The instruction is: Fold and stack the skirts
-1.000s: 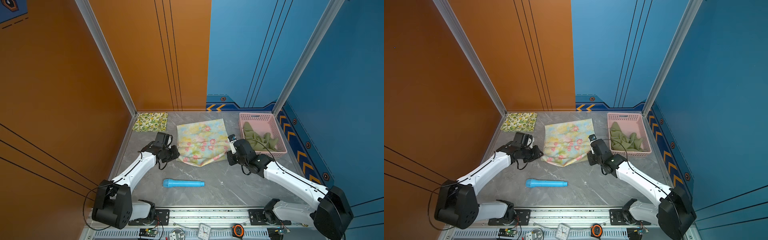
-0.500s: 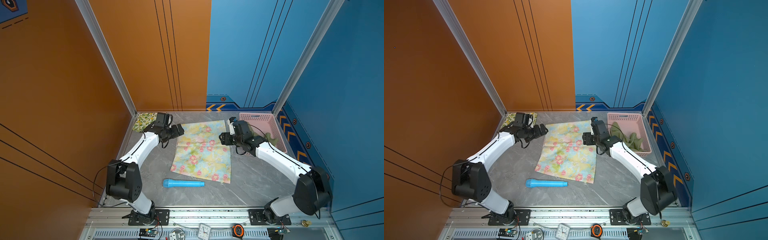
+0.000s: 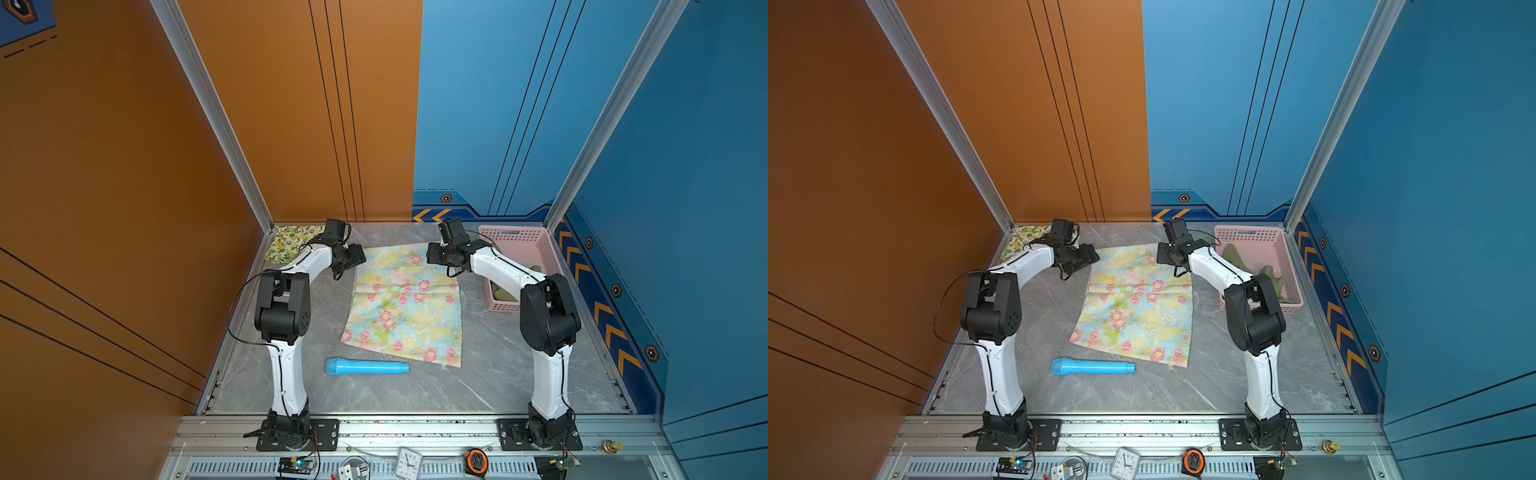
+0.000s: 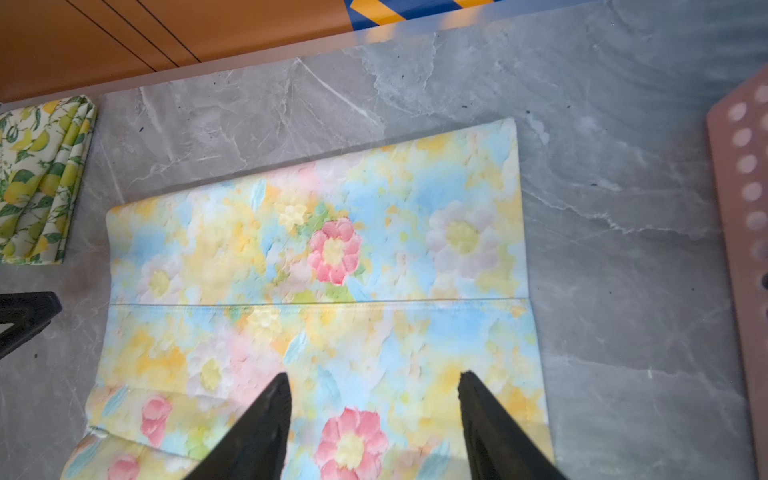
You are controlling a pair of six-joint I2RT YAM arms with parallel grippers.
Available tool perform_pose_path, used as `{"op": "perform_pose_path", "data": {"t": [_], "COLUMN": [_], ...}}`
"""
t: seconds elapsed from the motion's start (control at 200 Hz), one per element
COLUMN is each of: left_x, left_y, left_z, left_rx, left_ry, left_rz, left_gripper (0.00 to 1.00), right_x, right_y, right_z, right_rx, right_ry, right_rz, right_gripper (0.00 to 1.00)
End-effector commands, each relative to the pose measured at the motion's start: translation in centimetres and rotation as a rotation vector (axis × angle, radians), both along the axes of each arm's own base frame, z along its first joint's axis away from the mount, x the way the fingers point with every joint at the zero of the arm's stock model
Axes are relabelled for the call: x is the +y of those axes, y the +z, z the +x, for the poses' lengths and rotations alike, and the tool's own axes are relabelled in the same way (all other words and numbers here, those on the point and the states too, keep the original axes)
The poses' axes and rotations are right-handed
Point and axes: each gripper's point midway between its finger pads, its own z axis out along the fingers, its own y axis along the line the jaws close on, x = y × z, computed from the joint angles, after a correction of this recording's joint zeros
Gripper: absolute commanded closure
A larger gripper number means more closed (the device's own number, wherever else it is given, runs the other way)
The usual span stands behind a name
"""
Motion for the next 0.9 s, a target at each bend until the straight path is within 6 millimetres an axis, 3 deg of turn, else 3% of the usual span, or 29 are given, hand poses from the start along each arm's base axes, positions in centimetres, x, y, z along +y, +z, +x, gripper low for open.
{"op": "perform_pose_path", "data": {"t": [0.0, 0.295, 0.32, 0.396, 0.711, 0.891], "left_x": [0.4, 0.3, 0.4, 0.3, -0.3, -0.6], "left_y": [-0.2, -2.4, -2.6, -2.7, -3.5, -3.3], "left_z": [2.5, 6.0, 6.2, 6.9, 8.1, 8.7], "left_rx": [-0.053, -0.086, -0.084, -0.09, -0.082, -0.088], "left_ry": [0.008, 0.02, 0.023, 0.027, 0.019, 0.014], "left_rz": [-0.037, -0.077, -0.08, -0.086, -0.1, -0.11], "left_gripper": [0.26, 0.31, 0.32, 0.36, 0.63, 0.92], "right_x": [-1.5, -2.0, -1.8, -2.0, -3.2, -3.6], "right_y": [-0.8, -3.4, -2.4, -2.7, -4.4, -5.2], "right_z": [1.7, 3.6, 4.3, 4.8, 7.2, 8.8], "right_rx": [0.014, 0.031, 0.008, 0.009, 0.028, 0.034], "right_ry": [-0.056, -0.085, -0.09, -0.103, -0.177, -0.22], "right_rz": [-0.005, 0.02, 0.035, 0.055, 0.12, 0.169], "right_gripper": [0.37, 0.39, 0.4, 0.41, 0.45, 0.45]}}
